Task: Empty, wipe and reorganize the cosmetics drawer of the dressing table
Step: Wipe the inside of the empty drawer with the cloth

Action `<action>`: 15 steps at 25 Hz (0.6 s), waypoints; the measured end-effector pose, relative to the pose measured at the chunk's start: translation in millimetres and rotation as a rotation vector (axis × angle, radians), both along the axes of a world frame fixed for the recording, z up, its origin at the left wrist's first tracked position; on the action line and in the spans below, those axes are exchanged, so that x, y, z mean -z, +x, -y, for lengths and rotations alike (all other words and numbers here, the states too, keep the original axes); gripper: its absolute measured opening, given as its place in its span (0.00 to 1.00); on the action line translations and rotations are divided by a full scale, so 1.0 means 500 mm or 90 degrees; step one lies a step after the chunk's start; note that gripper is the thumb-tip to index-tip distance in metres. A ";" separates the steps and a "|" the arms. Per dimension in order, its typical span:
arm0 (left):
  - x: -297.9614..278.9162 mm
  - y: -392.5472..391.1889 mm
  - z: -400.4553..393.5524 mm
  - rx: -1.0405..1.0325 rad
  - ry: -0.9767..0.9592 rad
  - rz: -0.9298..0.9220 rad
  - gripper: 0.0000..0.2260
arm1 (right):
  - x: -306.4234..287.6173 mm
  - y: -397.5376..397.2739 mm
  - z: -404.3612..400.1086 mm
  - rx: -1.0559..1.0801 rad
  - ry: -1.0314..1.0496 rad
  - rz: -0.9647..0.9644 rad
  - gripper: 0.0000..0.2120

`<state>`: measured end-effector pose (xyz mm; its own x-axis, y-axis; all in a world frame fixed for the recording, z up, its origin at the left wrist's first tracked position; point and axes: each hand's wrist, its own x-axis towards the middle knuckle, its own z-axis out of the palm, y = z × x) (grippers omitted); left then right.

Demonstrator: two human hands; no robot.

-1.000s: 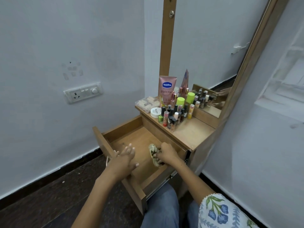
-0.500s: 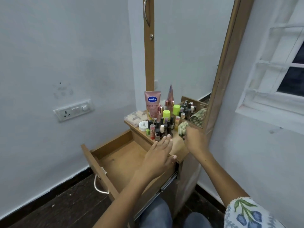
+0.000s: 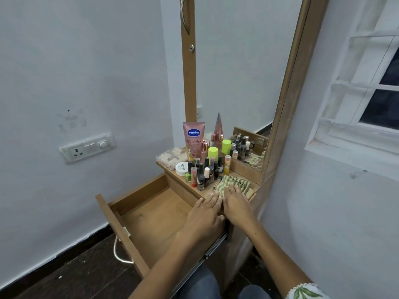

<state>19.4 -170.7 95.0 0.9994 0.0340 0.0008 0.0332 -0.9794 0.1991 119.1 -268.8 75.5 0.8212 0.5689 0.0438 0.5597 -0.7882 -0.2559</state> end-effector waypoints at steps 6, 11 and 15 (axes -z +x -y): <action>0.010 0.031 -0.003 0.003 0.005 -0.020 0.27 | -0.003 0.017 -0.009 0.040 -0.016 -0.011 0.25; 0.012 0.050 -0.009 0.004 0.004 -0.028 0.24 | -0.009 0.028 -0.006 0.032 -0.021 -0.032 0.26; 0.014 0.049 -0.008 0.000 0.010 -0.029 0.25 | -0.014 0.026 -0.003 0.022 -0.017 -0.058 0.26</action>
<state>44.0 -166.6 87.9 0.9984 0.0342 -0.0450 0.0419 -0.9824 0.1820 132.1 -267.4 82.7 0.8404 0.5399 -0.0473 0.5071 -0.8142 -0.2828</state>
